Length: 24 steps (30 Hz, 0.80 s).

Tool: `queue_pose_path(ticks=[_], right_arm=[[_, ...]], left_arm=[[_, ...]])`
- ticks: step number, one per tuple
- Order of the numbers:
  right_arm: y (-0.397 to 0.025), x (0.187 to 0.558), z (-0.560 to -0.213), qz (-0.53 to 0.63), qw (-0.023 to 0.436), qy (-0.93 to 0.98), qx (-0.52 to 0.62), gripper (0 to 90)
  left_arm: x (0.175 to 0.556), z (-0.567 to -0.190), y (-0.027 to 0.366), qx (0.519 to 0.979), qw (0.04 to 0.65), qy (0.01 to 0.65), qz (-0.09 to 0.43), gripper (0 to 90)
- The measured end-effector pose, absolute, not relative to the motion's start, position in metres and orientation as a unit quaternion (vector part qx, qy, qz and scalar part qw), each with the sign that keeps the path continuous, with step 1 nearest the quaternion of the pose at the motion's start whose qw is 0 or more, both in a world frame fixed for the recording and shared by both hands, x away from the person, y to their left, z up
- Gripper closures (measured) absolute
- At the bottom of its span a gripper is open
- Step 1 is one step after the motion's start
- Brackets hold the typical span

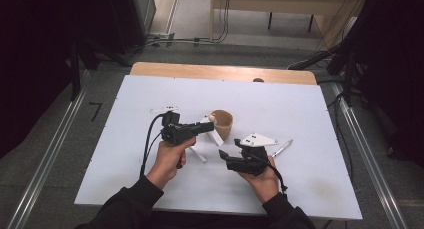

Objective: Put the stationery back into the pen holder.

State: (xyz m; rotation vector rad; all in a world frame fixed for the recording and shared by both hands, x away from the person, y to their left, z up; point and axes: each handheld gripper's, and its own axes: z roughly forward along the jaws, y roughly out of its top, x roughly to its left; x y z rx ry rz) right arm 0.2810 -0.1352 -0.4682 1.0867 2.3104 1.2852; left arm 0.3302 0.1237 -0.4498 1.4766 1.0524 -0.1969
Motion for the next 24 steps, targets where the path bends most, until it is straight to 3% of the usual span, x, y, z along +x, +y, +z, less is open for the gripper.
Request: queue_pose_path(ticks=[5, 11, 24], right_arm=[[-0.136, 0.283, -0.47, 0.441, 0.135, 0.804, 0.374, 23.7], [-0.135, 0.286, -0.473, 0.423, 0.139, 0.802, 0.398, 9.6], [-0.136, 0.286, -0.474, 0.418, 0.123, 0.805, 0.402, 6.3]], left_arm=[[0.333, -0.446, 0.123, 0.634, 0.619, 0.456, -0.083, 67.3], [0.339, -0.44, 0.123, 0.629, 0.623, 0.459, -0.074, 67.3], [0.35, -0.43, 0.116, 0.628, 0.626, 0.459, -0.059, 67.3]])
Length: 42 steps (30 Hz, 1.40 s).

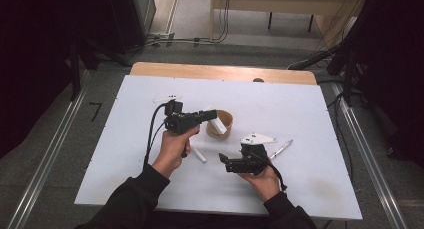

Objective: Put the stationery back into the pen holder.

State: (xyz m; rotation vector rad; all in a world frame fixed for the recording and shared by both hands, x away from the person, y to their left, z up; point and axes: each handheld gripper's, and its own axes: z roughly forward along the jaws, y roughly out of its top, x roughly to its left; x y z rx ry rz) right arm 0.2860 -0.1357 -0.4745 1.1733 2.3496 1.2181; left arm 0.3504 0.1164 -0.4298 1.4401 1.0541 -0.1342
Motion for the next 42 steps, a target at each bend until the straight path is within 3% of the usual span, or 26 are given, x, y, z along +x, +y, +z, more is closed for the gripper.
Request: queue_pose_path(ticks=[26, 42], right_arm=[[-0.137, 0.286, -0.475, 0.419, 0.121, 0.806, 0.399, 6.1], [-0.137, 0.286, -0.475, 0.42, 0.121, 0.805, 0.401, 6.2]], left_arm=[[0.387, -0.437, 0.102, 0.627, 0.608, 0.485, -0.032, 67.3], [0.393, -0.443, 0.099, 0.651, 0.577, 0.492, 0.022, 67.1]])
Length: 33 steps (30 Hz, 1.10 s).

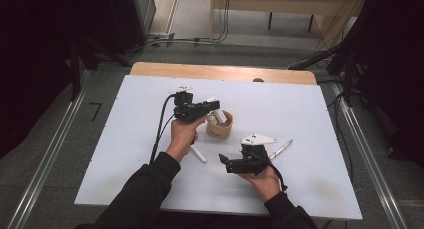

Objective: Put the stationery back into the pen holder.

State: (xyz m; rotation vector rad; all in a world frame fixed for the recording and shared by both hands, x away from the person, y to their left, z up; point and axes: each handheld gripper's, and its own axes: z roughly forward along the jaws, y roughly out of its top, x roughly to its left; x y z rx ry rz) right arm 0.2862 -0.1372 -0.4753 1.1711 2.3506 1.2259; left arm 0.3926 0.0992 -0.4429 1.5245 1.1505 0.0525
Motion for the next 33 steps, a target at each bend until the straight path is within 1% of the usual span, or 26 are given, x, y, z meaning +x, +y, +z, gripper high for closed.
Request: queue_pose_path(ticks=[15, 24, 28, 33], right_arm=[[-0.137, 0.287, -0.477, 0.417, 0.119, 0.807, 0.401, 6.2], [-0.137, 0.287, -0.478, 0.416, 0.12, 0.807, 0.401, 6.3], [-0.137, 0.287, -0.478, 0.415, 0.118, 0.808, 0.402, 6.3], [-0.137, 0.287, -0.478, 0.415, 0.117, 0.807, 0.403, 6.3]], left_arm=[[0.393, -0.449, 0.094, 0.678, 0.549, 0.487, 0.048, 66.9], [0.393, -0.453, 0.094, 0.679, 0.544, 0.49, 0.05, 66.7], [0.394, -0.453, 0.094, 0.677, 0.545, 0.492, 0.047, 65.7], [0.393, -0.452, 0.094, 0.676, 0.549, 0.491, 0.04, 60.7]])
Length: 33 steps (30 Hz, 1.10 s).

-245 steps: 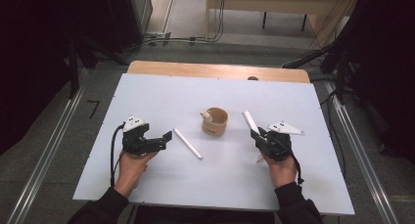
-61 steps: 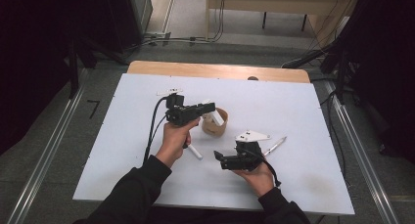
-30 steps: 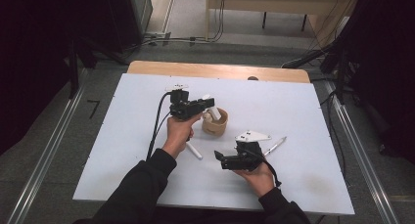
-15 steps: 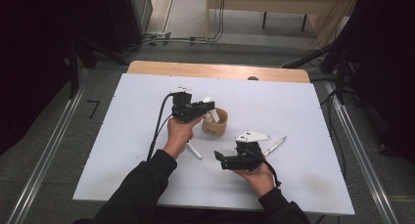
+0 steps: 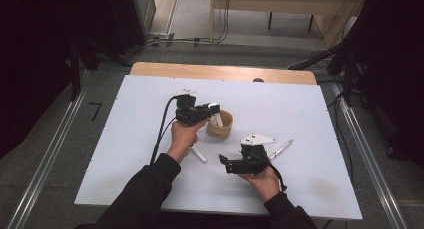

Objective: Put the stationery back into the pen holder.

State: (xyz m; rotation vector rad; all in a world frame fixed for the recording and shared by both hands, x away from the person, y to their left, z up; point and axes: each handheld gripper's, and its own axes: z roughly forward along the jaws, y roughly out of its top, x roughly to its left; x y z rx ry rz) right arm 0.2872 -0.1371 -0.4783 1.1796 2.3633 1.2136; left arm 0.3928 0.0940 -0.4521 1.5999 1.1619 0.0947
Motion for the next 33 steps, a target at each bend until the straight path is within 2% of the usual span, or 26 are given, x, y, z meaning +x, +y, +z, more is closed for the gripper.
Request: queue_pose_path(ticks=[6, 14, 21, 26, 33], right_arm=[[-0.137, 0.287, -0.478, 0.416, 0.117, 0.807, 0.403, 6.2], [-0.137, 0.286, -0.478, 0.418, 0.117, 0.805, 0.404, 6.3], [-0.136, 0.286, -0.478, 0.418, 0.12, 0.806, 0.402, 6.3], [-0.136, 0.286, -0.478, 0.418, 0.12, 0.805, 0.403, 6.3], [-0.136, 0.285, -0.478, 0.418, 0.121, 0.806, 0.401, 6.3]], left_arm=[[0.392, -0.45, 0.096, 0.67, 0.554, 0.493, 0.033, 55.7], [0.386, -0.446, 0.098, 0.664, 0.563, 0.491, 0.026, 41.5], [0.38, -0.443, 0.103, 0.656, 0.568, 0.495, 0.034, 32.6], [0.376, -0.442, 0.105, 0.66, 0.564, 0.494, 0.04, 22.5], [0.366, -0.437, 0.11, 0.659, 0.57, 0.488, 0.047, 18.1]])
